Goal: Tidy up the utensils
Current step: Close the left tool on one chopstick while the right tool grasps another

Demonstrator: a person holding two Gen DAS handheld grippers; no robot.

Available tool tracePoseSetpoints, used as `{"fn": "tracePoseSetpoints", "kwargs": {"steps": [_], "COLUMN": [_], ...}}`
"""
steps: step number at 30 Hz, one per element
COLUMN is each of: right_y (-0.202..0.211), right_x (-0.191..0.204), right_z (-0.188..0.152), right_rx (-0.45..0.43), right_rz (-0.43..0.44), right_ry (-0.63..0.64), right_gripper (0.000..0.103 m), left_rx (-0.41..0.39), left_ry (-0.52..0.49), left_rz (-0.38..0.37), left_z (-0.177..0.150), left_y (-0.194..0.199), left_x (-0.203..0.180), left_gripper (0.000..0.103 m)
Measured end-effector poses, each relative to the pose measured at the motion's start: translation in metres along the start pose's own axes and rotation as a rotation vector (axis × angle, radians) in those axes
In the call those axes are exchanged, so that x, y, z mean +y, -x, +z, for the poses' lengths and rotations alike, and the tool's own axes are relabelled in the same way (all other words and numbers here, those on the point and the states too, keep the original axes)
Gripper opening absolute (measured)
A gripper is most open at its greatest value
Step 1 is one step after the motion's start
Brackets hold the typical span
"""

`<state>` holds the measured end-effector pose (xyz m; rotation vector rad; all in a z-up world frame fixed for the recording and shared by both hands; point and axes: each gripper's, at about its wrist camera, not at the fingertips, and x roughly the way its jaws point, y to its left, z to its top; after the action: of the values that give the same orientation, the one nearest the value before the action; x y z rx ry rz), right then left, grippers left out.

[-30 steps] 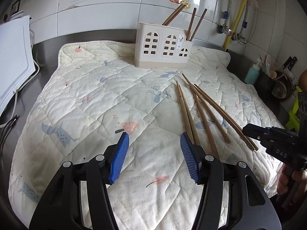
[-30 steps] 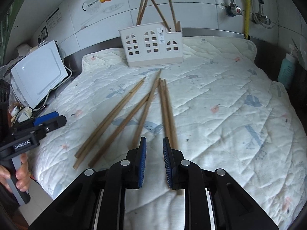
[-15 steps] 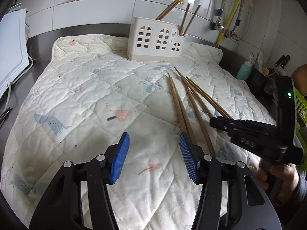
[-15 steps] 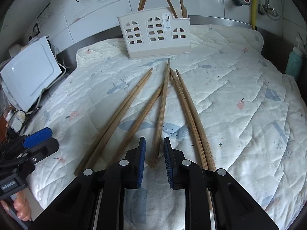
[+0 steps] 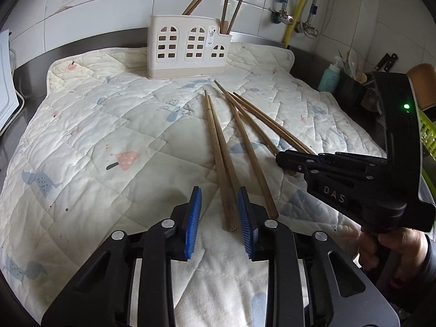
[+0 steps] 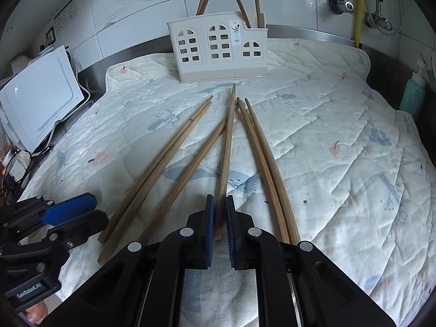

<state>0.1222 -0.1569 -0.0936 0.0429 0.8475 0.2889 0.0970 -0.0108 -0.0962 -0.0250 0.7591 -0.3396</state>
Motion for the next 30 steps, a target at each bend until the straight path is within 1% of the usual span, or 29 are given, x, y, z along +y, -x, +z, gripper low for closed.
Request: {"fn": "tracePoseSetpoints", "kwargs": {"steps": [1, 3, 6, 9, 13, 17, 19, 20, 21, 26, 30], "right_y": [0.001, 0.001, 0.002, 0.002, 0.003, 0.003, 0.003, 0.003, 0.003, 0.007, 0.008], "right_x": [-0.001, -0.002, -0.003, -0.003, -0.001, -0.002, -0.001, -0.001, -0.001, 0.000, -0.003], "right_z": [0.000, -0.001, -0.002, -0.002, -0.003, -0.003, -0.003, -0.003, -0.004, -0.007, -0.007], "right_rx": [0.000, -0.001, -0.003, -0.004, -0.009, -0.011, -0.011, -0.012, -0.013, -0.019, -0.019], "right_rz": [0.002, 0.006, 0.010, 0.011, -0.004, -0.004, -0.002, -0.002, -0.003, -0.005, 0.002], "right_ry": [-0.001, -0.004, -0.006, -0.006, 0.009, 0.007, 0.007, 0.007, 0.008, 0.016, 0.005], "right_gripper": [0.008, 0.008, 0.008, 0.008, 0.008, 0.008, 0.008, 0.008, 0.008, 0.008, 0.007], "left_rx": [0.003, 0.012, 0.027, 0.028, 0.043, 0.042, 0.038, 0.037, 0.037, 0.039, 0.038], "left_ry": [-0.003, -0.012, -0.004, -0.017, -0.023, -0.027, -0.028, -0.029, -0.022, 0.034, 0.034], "left_rz": [0.003, 0.018, 0.020, 0.027, 0.032, 0.040, 0.048, 0.057, 0.069, 0.071, 0.071], "left_z": [0.001, 0.002, 0.003, 0.002, 0.003, 0.004, 0.004, 0.004, 0.005, 0.009, 0.009], "left_y": [-0.002, -0.007, -0.013, -0.014, -0.020, -0.023, -0.024, -0.025, -0.025, -0.028, -0.030], "left_x": [-0.001, -0.002, 0.000, -0.001, -0.004, -0.006, -0.005, -0.005, -0.004, 0.000, -0.004], "left_gripper": [0.026, 0.020, 0.020, 0.020, 0.020, 0.020, 0.016, 0.012, 0.010, 0.009, 0.009]}}
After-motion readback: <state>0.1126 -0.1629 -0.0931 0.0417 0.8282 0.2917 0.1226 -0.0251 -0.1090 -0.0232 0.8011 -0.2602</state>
